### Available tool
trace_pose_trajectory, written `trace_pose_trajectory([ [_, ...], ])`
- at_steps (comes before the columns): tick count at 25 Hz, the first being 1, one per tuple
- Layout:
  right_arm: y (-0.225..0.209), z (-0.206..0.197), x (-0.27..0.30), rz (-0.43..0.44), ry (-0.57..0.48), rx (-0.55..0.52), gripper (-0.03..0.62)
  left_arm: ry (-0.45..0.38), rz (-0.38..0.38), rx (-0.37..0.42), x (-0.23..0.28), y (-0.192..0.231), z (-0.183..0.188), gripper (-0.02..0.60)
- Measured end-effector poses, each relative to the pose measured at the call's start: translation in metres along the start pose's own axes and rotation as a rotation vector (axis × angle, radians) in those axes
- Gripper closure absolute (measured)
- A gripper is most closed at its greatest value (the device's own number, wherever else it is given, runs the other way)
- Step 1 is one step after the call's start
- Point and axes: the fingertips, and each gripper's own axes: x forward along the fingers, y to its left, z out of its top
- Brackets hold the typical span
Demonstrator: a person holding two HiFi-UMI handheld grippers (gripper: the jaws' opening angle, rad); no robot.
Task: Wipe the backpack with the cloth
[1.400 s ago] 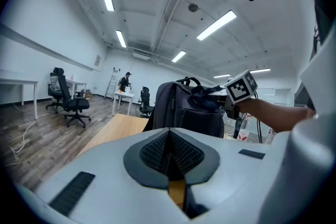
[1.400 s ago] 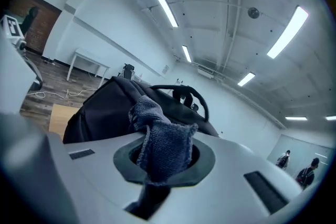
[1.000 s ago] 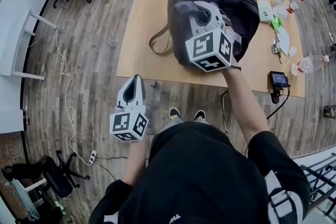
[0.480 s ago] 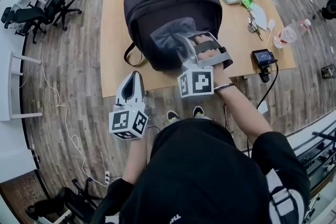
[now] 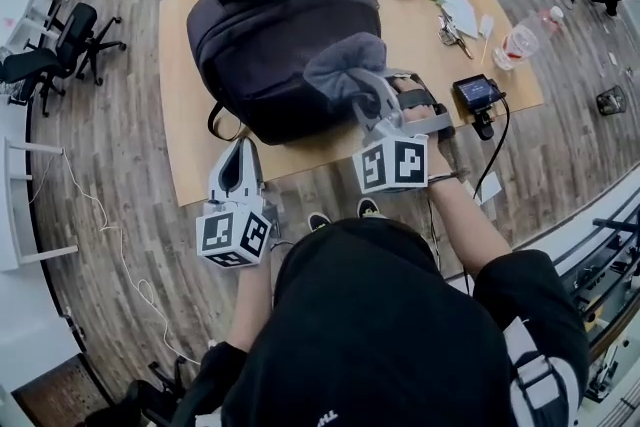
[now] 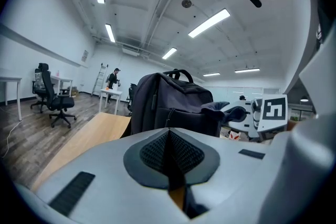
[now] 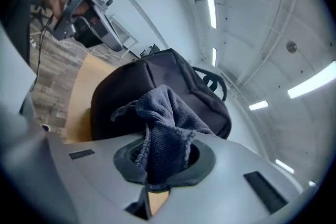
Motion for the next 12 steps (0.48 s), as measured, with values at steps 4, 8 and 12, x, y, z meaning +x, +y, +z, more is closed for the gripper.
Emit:
trace_pose_trajectory([
  [4,0.042,-0.022,-0.001,0.06,0.025,0.049,0.554,0.02,-0.006,-0.004,0.005,0.001,-0.011,0.565],
  [8,0.063,-0.025,0.0,0.09,0.023,0.096,0.554,0.02,-0.004,-0.007,0.007,0.004,-0.012,0.565],
  [12,0.113,-0.043,0.0,0.229,0.081,0.213,0.554,0.01,0.016,-0.015,0.004,0.015,-0.011,0.565],
])
